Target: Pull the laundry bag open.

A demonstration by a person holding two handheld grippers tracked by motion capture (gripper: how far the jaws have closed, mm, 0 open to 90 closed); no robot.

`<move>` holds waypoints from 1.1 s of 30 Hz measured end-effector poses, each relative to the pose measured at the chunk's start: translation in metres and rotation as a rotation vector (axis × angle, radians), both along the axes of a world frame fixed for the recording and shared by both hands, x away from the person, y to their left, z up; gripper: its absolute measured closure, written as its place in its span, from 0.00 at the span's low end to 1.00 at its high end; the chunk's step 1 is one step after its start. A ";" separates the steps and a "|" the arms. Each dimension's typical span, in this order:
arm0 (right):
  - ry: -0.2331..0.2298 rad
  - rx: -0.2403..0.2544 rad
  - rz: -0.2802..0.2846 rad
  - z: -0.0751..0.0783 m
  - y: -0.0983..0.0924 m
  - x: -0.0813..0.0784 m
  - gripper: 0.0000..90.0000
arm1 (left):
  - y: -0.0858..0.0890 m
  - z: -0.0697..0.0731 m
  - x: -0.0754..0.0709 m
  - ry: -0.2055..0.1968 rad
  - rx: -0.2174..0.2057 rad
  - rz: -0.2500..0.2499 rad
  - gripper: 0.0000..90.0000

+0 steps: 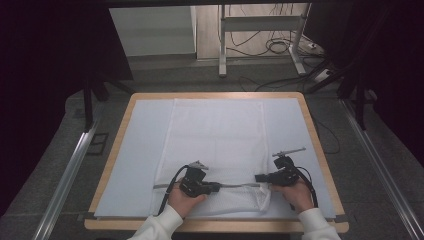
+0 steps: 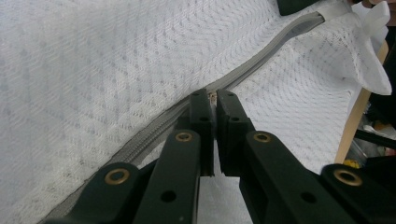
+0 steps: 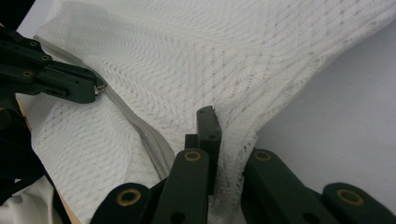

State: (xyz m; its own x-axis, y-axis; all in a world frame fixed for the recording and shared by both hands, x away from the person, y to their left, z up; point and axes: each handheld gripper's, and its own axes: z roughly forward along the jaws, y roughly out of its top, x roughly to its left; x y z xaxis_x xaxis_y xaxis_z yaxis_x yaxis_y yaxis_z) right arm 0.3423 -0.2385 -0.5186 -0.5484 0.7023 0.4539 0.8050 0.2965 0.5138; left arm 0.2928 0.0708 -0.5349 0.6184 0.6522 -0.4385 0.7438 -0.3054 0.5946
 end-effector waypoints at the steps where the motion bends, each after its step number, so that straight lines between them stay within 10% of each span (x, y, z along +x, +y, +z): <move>1: -0.001 -0.001 0.001 0.000 0.000 0.000 0.98 | 0.001 0.000 0.000 -0.001 0.006 -0.004 0.97; 33: -0.016 -0.005 -0.027 0.001 -0.008 0.000 0.98 | 0.039 0.002 -0.001 0.004 0.010 0.060 0.97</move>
State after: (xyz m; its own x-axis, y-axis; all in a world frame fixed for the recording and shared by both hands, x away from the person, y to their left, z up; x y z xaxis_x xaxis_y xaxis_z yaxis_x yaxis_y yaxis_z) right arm 0.3420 -0.2465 -0.5172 -0.5368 0.7192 0.4412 0.8042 0.2778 0.5255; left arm 0.2915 0.1102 -0.5330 0.5763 0.6925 -0.4339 0.7631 -0.2659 0.5891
